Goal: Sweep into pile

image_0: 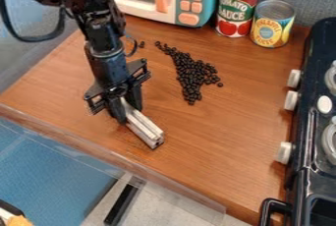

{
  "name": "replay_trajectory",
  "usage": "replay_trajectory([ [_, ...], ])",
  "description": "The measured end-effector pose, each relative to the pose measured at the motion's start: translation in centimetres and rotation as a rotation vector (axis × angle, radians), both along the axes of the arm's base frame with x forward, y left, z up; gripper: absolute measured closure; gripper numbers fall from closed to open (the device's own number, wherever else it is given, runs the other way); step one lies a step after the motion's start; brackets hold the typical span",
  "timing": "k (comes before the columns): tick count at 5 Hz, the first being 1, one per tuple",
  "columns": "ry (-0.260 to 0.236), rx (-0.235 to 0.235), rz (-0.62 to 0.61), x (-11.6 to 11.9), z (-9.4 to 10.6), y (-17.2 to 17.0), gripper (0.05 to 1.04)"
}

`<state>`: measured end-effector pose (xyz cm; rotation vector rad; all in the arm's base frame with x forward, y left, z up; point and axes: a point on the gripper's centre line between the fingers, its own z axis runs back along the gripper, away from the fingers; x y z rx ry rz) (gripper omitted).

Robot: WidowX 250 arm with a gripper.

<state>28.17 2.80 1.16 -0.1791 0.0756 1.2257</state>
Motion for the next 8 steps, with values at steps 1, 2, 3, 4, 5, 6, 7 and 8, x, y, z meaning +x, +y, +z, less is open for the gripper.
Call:
replay_trajectory([
  [1,0.044,-0.024,0.071,1.2,-0.2,0.8,0.712],
  [2,0.015,-0.03,0.111,4.1,-0.1,1.5,0.712],
  [3,0.002,-0.028,0.122,5.2,0.0,1.8,0.712],
  [4,-0.004,-0.031,0.133,6.2,-0.1,2.0,0.712],
  [5,-0.008,-0.036,0.138,6.4,0.0,1.9,0.712],
  [6,-0.002,-0.053,0.154,6.4,0.3,1.8,0.712],
  [7,-0.006,-0.101,0.144,5.8,1.7,2.4,0.712],
  [8,-0.073,-0.18,0.142,4.7,7.0,3.5,0.712],
])
